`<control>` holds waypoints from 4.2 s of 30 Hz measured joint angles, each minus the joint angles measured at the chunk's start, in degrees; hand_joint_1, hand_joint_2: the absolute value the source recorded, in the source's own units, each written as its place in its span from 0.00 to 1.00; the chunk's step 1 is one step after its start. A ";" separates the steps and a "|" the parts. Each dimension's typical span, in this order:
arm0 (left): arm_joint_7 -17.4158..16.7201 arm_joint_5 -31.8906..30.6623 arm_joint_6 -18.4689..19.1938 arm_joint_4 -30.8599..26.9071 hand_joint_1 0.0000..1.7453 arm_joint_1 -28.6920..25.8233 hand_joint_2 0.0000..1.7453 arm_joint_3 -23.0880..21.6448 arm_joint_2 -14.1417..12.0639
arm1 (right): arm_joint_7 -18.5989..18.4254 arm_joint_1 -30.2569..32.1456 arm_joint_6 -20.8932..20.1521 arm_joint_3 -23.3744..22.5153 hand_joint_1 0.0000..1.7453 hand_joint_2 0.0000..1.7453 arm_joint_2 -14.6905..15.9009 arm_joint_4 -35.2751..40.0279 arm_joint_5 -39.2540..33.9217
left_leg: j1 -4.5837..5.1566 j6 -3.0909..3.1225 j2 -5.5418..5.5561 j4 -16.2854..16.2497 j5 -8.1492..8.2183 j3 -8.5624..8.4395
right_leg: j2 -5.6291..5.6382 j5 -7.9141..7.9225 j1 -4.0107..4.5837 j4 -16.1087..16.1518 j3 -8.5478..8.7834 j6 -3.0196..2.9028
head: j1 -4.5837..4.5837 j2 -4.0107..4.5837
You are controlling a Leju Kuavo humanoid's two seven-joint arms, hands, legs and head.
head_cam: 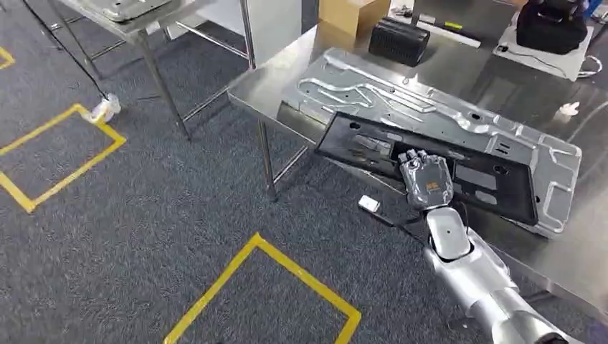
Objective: Take the parts from the cabinet and place them on the table.
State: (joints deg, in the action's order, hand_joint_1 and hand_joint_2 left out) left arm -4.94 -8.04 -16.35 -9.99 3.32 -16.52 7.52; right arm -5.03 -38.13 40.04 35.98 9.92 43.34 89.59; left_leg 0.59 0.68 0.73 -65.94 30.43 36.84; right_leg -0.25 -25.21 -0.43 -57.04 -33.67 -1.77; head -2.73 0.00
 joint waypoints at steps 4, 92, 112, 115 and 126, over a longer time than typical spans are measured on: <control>0.00 0.00 -0.02 0.00 0.00 -0.20 1.00 0.02 -0.22 | 0.11 0.36 -0.02 0.02 1.00 1.00 -0.15 -0.15 -0.22 | -1.17 -1.31 -0.31 -8.40 0.06 6.31 | -0.01 -1.30 -0.27 -0.18 1.35 0.36 | -0.02 0.00; 0.18 -0.98 0.17 0.07 0.00 -0.02 1.00 0.72 -0.33 | -0.15 2.12 0.00 -1.64 1.00 1.00 -0.52 0.57 0.04 | -1.28 -1.12 -0.70 -1.63 2.37 -0.97 | 0.27 -0.44 -1.08 -2.33 -1.58 1.14 | 1.22 0.00; 2.60 -2.75 -0.59 0.07 0.00 -0.28 1.00 0.70 -0.17 | -1.07 2.51 0.00 -1.60 0.00 0.00 0.15 0.92 0.22 | -0.70 0.64 -0.33 6.85 -5.58 -1.44 | 0.69 -2.40 -0.49 -1.32 1.42 1.95 | 1.33 0.00; 2.60 -2.82 -0.59 0.07 0.00 -0.30 1.00 0.70 -0.17 | -1.07 2.51 0.00 -1.60 0.00 0.00 0.18 1.03 0.22 | -0.67 0.88 -0.32 6.83 -5.64 -1.43 | 0.69 -2.25 -0.50 -1.17 1.47 2.46 | 1.33 0.00; 2.75 -1.66 -0.70 0.07 0.00 -0.30 0.00 0.72 -0.17 | -0.63 2.50 0.00 -1.62 0.00 0.00 0.18 1.03 0.22 | -0.73 0.93 -0.33 6.83 -5.70 -1.50 | 0.69 -2.21 -0.42 -1.24 1.45 2.90 | 1.31 0.00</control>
State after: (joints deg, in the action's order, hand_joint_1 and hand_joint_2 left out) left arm -2.19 -9.70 -17.05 -9.92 3.01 -15.80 7.34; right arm -5.66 -35.62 40.04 34.36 10.10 44.37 89.81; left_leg -0.13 1.61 0.40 -59.11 24.73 35.34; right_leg 0.44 -27.41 -0.85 -58.28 -32.22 1.13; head -1.42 0.00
